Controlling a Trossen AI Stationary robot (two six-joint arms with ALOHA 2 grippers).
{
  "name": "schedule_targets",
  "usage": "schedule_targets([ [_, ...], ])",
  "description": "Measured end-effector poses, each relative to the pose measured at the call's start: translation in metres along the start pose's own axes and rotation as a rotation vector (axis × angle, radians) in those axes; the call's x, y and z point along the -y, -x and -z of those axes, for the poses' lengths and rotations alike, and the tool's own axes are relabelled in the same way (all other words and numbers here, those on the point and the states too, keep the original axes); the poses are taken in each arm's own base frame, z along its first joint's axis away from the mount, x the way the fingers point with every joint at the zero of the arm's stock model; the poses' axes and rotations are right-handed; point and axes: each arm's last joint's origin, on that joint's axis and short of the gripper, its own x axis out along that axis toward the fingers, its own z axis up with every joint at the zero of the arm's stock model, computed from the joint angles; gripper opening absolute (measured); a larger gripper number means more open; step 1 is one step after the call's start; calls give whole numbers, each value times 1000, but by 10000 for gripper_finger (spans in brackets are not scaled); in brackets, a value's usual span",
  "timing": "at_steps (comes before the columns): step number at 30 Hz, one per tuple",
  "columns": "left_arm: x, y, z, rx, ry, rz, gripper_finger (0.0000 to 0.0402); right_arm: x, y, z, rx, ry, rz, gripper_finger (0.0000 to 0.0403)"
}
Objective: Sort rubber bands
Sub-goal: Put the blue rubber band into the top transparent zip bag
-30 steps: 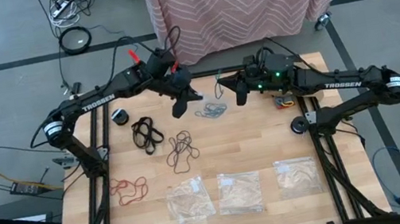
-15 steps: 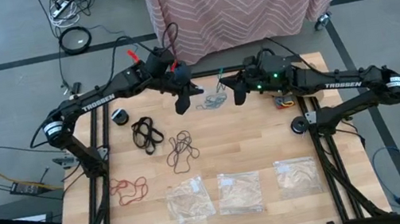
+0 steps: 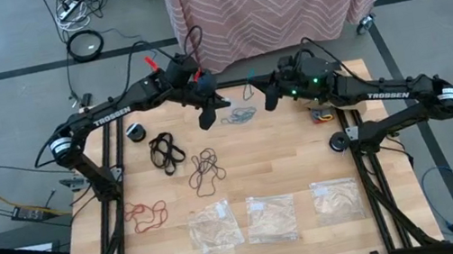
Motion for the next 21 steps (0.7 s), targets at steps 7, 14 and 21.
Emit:
schedule_targets([
  [7, -1, -2, 2, -15, 4, -24, 0, -1, 0, -3, 36, -12, -2, 0],
  [14, -2, -2, 2, -17, 3, -48, 0, -2, 0, -5, 54, -15, -8, 0],
  [21, -1, -3, -3, 27, -7, -50, 0, 0, 0, -2, 23, -9, 14, 0],
])
